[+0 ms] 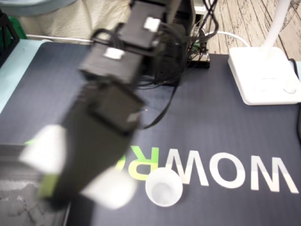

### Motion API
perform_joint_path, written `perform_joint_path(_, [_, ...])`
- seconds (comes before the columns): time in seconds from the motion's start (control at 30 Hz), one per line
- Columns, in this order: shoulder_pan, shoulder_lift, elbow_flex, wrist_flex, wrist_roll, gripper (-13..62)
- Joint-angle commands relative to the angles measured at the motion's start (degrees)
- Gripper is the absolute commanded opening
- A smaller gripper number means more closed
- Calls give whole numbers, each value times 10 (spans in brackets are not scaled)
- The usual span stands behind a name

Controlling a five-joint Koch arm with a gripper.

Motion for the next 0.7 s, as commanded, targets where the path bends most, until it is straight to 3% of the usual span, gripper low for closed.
perform_joint_path(0.0, [20, -13, -69, -5, 38, -11])
perform_joint_path(0.17, [78, -98, -246, 134, 241, -11])
perform_joint_path(0.37, [129, -198, -355, 136, 454, -11])
perform_joint_path(0.67, [167, -310, -388, 119, 795, -11])
